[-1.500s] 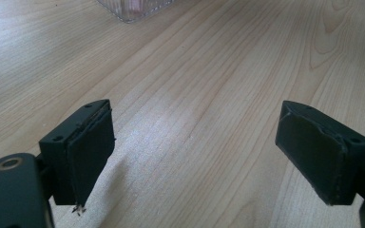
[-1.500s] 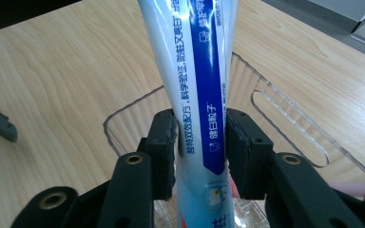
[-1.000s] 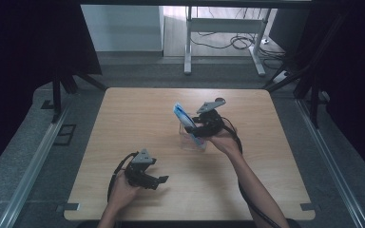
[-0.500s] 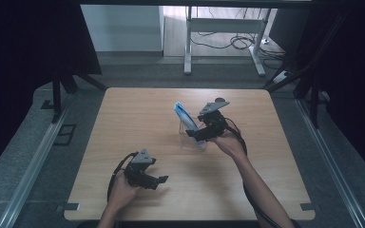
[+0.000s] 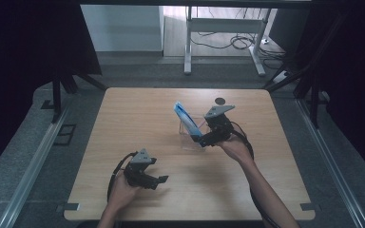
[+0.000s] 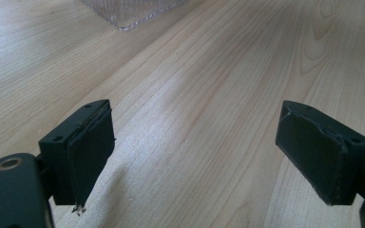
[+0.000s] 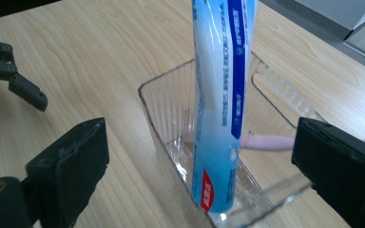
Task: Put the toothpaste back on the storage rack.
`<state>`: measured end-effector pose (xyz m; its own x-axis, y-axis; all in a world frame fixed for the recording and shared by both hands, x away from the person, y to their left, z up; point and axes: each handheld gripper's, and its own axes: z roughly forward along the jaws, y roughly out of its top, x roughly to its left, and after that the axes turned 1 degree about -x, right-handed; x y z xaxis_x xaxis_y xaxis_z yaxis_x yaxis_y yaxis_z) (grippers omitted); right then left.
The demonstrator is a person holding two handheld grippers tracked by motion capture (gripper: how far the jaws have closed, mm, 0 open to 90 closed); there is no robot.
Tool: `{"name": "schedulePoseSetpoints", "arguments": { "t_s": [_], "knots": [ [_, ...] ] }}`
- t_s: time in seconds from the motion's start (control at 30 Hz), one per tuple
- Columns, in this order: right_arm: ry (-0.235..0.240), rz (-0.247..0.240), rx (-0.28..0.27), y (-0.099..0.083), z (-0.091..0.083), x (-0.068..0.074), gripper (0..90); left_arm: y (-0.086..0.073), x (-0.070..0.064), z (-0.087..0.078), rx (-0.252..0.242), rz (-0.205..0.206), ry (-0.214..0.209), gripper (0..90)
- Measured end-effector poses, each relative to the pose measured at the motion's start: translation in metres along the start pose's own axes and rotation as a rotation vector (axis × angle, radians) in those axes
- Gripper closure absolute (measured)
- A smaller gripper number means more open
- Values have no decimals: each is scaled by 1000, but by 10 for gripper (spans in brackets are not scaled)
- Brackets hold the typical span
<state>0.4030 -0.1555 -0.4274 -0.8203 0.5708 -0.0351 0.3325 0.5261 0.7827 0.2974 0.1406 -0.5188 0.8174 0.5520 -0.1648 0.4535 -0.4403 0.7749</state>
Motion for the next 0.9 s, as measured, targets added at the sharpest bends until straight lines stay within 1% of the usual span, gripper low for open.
{"name": "schedulePoseSetpoints", "arguments": {
  "t_s": [0.1, 0.2, 0.4, 0.67, 0.77, 0.9],
  "knots": [
    [-7, 4, 8, -3, -5, 0, 18, 0, 0, 0, -1, 6, 5, 130],
    [-11, 6, 13, -6, -9, -1, 10, -1, 1, 0, -2, 3, 8, 130],
    [-29, 2, 23, -14, -18, 1, 0, -2, 3, -1, -27, -4, 3, 129],
    [-49, 14, 17, -27, -32, 0, 0, -2, 2, -1, -28, -5, -3, 129],
    [-59, 11, 16, -33, -38, 0, 0, -2, 2, -1, -25, -3, -2, 129],
    [-68, 23, 8, -40, -45, 1, 0, -2, 2, 0, -23, 1, 0, 129]
  ]
}}
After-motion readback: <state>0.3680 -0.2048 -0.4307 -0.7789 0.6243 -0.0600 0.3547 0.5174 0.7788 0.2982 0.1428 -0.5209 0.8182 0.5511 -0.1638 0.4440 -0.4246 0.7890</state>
